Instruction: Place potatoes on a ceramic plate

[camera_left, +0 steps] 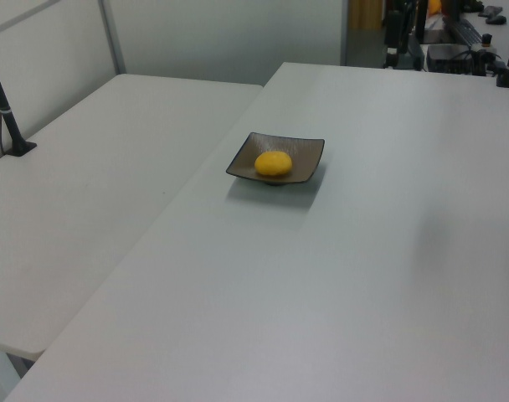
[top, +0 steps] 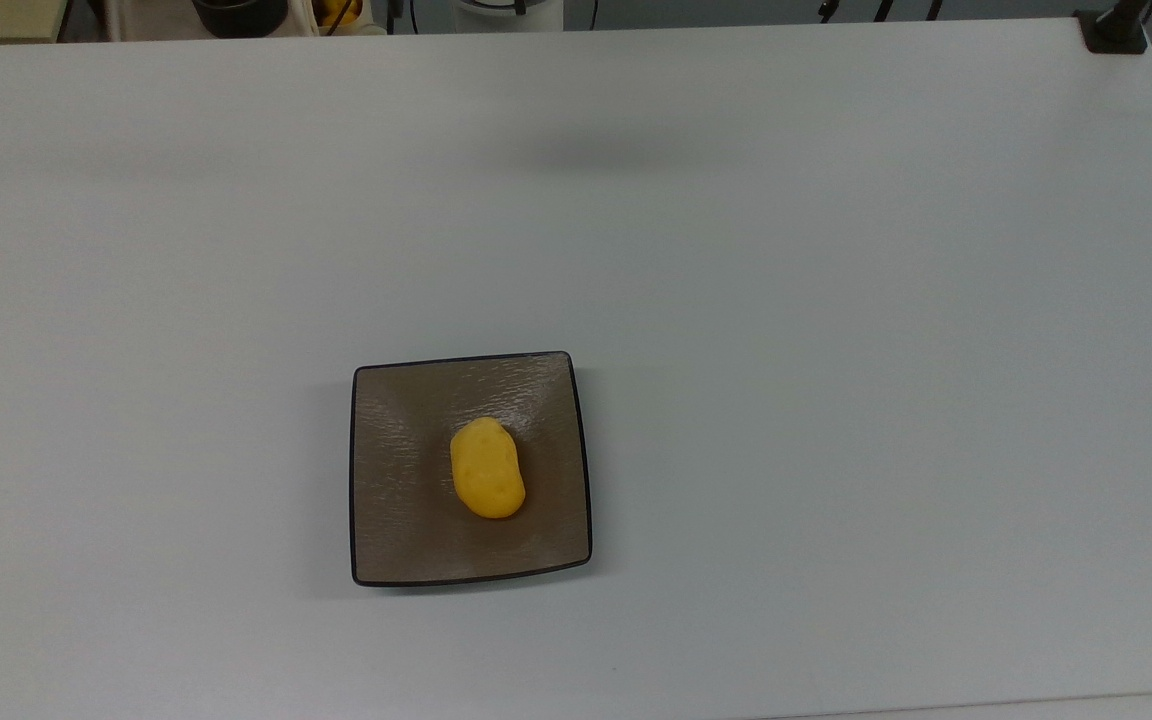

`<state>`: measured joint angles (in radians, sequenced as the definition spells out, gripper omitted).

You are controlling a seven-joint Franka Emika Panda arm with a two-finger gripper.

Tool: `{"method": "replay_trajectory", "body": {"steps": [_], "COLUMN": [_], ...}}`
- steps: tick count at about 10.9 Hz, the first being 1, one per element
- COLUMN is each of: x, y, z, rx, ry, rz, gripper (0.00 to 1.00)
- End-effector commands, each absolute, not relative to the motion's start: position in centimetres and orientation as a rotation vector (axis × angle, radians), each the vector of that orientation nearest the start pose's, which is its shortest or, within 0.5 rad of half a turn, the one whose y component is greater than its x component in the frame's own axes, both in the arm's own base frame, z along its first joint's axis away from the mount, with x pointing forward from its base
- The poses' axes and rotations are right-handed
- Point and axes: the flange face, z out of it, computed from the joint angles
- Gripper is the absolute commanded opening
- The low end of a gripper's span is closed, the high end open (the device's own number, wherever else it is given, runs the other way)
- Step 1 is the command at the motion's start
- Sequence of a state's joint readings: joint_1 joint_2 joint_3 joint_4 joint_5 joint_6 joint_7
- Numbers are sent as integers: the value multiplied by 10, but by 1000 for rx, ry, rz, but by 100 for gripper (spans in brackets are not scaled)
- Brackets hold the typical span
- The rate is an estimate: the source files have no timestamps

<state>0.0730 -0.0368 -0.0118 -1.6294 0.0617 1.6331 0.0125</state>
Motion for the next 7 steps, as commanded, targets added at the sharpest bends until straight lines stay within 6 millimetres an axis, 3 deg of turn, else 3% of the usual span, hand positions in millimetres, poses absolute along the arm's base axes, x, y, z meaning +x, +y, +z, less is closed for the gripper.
{"method": "replay_trajectory", "body": {"steps": [1, 7], "x": [557, 563], "y": [32, 32], "z": [616, 613], "rx": [-3051, -3062], "ry": [-79, -106], "rz": [-160, -183], "gripper": [100, 100]}}
